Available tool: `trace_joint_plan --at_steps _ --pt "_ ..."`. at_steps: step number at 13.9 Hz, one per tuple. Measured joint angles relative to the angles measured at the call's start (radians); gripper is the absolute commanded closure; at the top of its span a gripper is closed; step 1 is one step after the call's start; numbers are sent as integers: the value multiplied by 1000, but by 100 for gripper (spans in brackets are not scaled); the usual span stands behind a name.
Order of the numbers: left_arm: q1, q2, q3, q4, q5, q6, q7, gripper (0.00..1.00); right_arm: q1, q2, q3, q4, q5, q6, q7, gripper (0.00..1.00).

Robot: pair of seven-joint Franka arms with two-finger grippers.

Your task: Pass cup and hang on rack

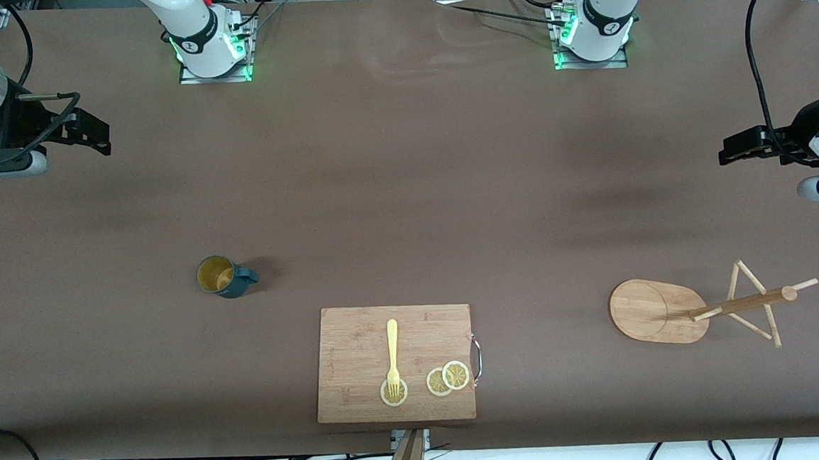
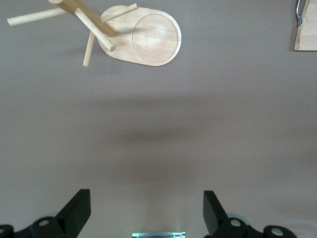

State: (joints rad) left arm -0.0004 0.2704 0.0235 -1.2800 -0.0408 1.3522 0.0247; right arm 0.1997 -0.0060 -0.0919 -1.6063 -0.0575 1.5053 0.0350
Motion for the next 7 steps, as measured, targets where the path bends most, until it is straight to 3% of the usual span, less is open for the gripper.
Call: trace_joint_plan --at_steps 7 --pt "0 0 0 0 0 0 0 0 0 0 0 0 0 0 1 0"
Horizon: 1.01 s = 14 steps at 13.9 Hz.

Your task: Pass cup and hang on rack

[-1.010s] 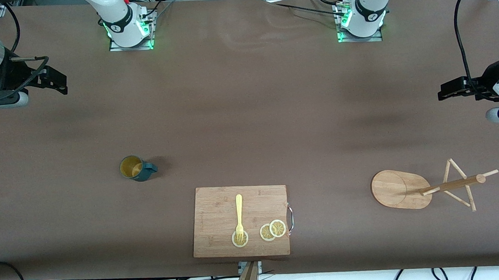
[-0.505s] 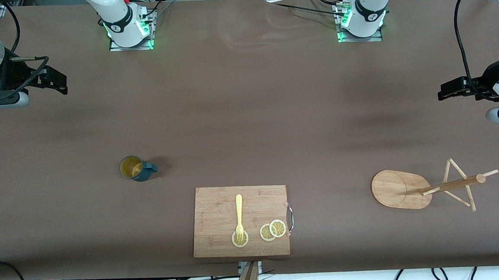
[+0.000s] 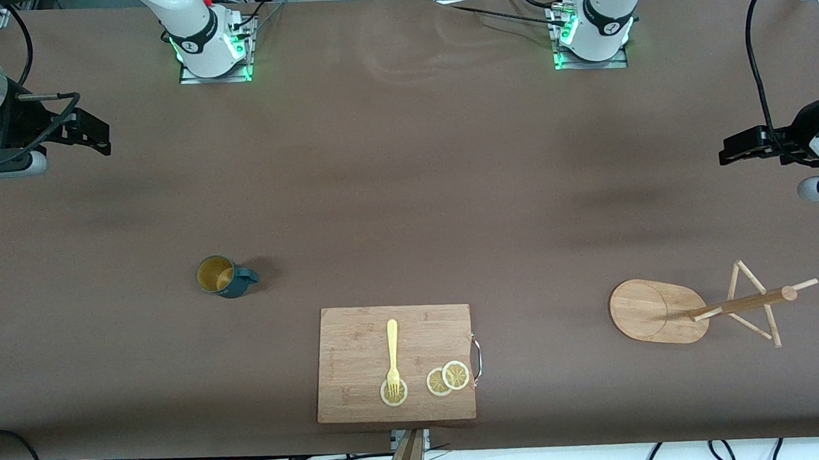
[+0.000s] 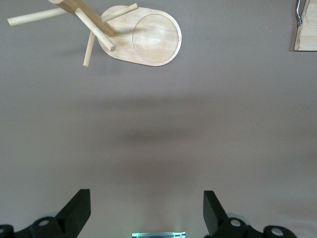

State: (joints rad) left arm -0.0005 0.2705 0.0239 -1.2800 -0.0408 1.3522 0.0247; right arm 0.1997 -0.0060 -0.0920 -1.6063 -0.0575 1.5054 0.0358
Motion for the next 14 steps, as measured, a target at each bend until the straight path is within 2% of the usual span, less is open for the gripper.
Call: trace_joint_plan --at_steps 4,10,12,14 --pt "0 1 0 0 0 0 0 0 0 10 0 0 0 29 0 0" --pt "0 1 0 1 0 0 0 0 -2 82 -1 11 26 48 0 0" --pt "0 2 0 1 0 0 0 0 0 132 0 9 29 43 -3 0" --pt "0 2 0 2 0 0 0 0 3 222 5 8 29 42 -4 0"
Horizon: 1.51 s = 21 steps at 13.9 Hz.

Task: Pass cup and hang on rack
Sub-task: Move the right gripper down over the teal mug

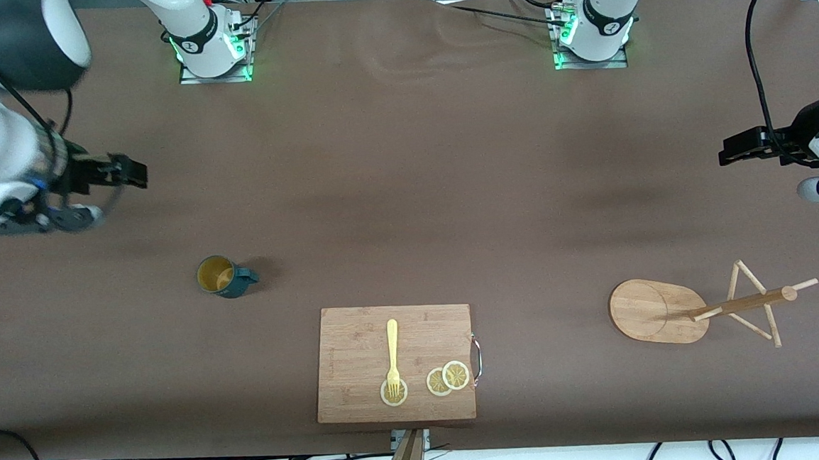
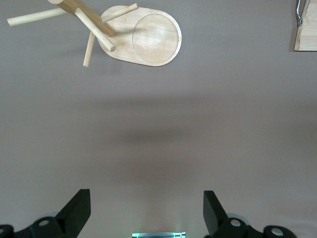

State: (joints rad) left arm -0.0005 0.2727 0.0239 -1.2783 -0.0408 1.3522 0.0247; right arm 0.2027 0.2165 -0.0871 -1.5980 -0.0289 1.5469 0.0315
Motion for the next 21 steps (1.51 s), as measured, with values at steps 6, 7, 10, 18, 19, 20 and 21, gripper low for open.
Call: trace_joint_plan --at_steps 6,7,10,18,19,20,21 --pt "0 0 0 1 0 0 0 0 -15 176 -5 1 28 154 -44 1" --pt "0 1 0 1 0 0 0 0 -14 208 -3 -2 30 197 -45 1" --pt "0 1 0 1 0 0 0 0 -11 287 2 -7 37 293 -45 1" --pt "0 1 0 1 0 0 0 0 -12 360 2 -6 57 421 -46 18" --pt "0 1 0 1 0 0 0 0 -12 370 2 -5 57 431 -46 20" --pt "0 1 0 1 0 0 0 0 -12 381 2 -4 57 441 -46 22" --pt "0 2 0 1 0 0 0 0 -12 391 2 1 57 452 -46 27"
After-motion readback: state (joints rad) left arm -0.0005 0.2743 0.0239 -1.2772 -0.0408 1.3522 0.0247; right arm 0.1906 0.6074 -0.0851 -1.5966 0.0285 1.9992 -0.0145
